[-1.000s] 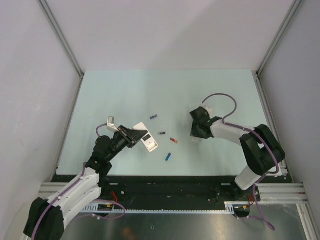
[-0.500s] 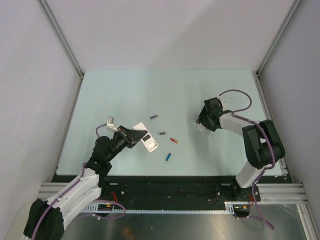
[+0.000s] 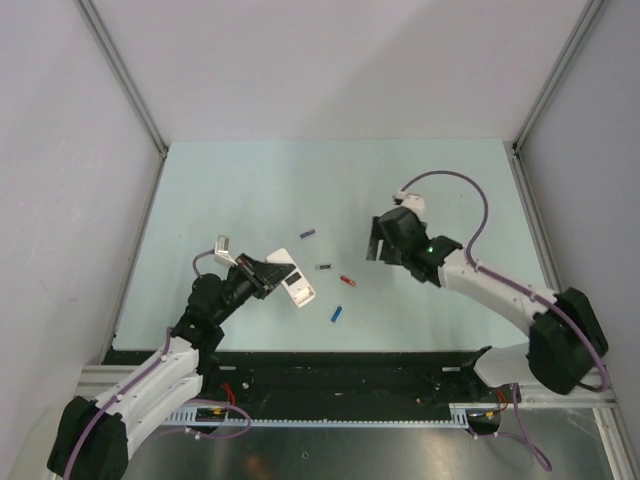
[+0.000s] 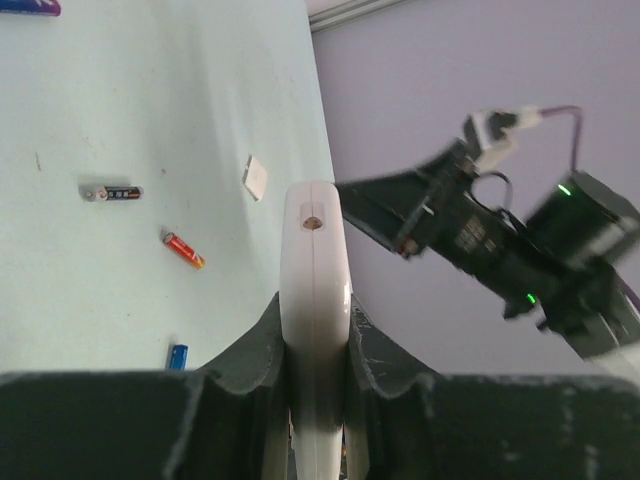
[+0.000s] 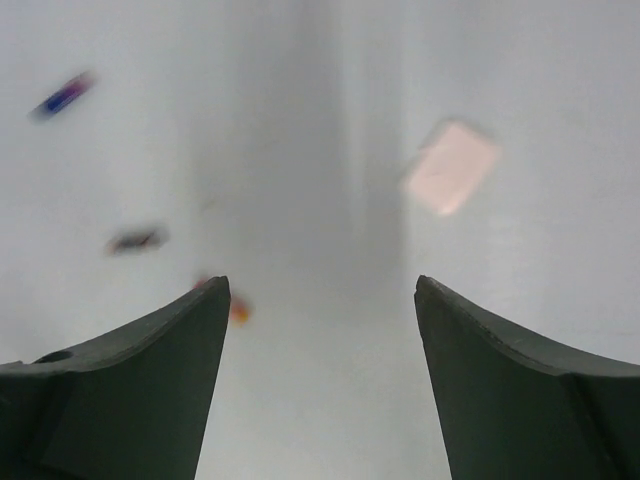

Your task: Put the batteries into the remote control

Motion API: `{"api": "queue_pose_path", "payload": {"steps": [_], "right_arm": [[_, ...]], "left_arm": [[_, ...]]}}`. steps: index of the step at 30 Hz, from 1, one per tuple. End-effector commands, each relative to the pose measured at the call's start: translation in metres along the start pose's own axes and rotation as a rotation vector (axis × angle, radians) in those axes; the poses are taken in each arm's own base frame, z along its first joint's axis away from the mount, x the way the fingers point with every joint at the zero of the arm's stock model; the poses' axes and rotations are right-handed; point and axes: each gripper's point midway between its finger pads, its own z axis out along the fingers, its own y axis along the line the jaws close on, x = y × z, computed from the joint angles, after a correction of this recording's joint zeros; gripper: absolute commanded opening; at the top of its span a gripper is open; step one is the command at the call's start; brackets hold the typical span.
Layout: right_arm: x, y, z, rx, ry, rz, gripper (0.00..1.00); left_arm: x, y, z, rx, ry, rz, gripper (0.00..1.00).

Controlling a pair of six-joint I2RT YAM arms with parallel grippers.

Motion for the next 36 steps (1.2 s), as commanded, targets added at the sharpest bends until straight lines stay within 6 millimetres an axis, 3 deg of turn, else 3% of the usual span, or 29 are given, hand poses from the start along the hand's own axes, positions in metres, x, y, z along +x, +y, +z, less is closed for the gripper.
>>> {"api": "queue_pose_path", "payload": {"steps": [1, 3, 4, 7, 8, 10, 13, 17, 20, 22, 25, 32, 36], "right_arm": [[-0.012, 0.071, -0.06, -0.266, -0.171, -0.18, 0.8], [0.0, 0.083, -0.071, -0.387, -0.141, -0.149, 0.82], [-0.005, 0.09, -0.085, -0.47, -0.134, -0.082, 0.82], [-0.004, 0.098, -0.102, -0.619, -0.119, -0.058, 0.93], [-0.003, 0.095, -0.101, -0.619, -0.119, -0.071, 1.0], [0.001, 0.098, -0.104, -0.648, -0.107, -0.114, 1.0], [0.007, 0.089, -0.089, -0.602, -0.083, -0.159, 1.0], [0.017, 0.057, -0.06, -0.37, -0.093, -0.211, 1.0], [0.029, 0.054, -0.056, -0.361, -0.059, -0.265, 1.0], [0.039, 0.063, -0.057, -0.422, -0.015, -0.289, 1.0], [0.06, 0.07, -0.049, -0.443, 0.052, -0.329, 0.95], [0.078, 0.085, -0.045, -0.431, 0.082, -0.315, 0.61], [0.089, 0.102, -0.055, -0.43, 0.129, -0.223, 0.59]], "left_arm": [[-0.003, -0.024, -0.004, 0.118, -0.004, 0.05, 0.0], [0.001, -0.028, -0.005, 0.148, 0.014, 0.053, 0.0], [0.001, -0.031, -0.005, 0.162, 0.019, 0.053, 0.0], [0.003, -0.041, -0.008, 0.218, 0.031, 0.061, 0.0], [0.004, -0.044, -0.008, 0.231, 0.033, 0.066, 0.0], [0.004, -0.053, -0.01, 0.278, 0.039, 0.082, 0.0], [0.011, -0.063, -0.012, 0.33, 0.084, 0.102, 0.0], [0.021, -0.063, -0.015, 0.356, 0.141, 0.128, 0.0], [0.023, -0.065, -0.022, 0.391, 0.132, 0.171, 0.0], [0.022, -0.066, -0.026, 0.406, 0.117, 0.192, 0.0], [0.02, -0.062, -0.03, 0.409, 0.077, 0.205, 0.0], [0.015, -0.049, -0.04, 0.402, -0.011, 0.171, 0.0], [0.011, -0.045, -0.038, 0.386, -0.034, 0.157, 0.0]]}}
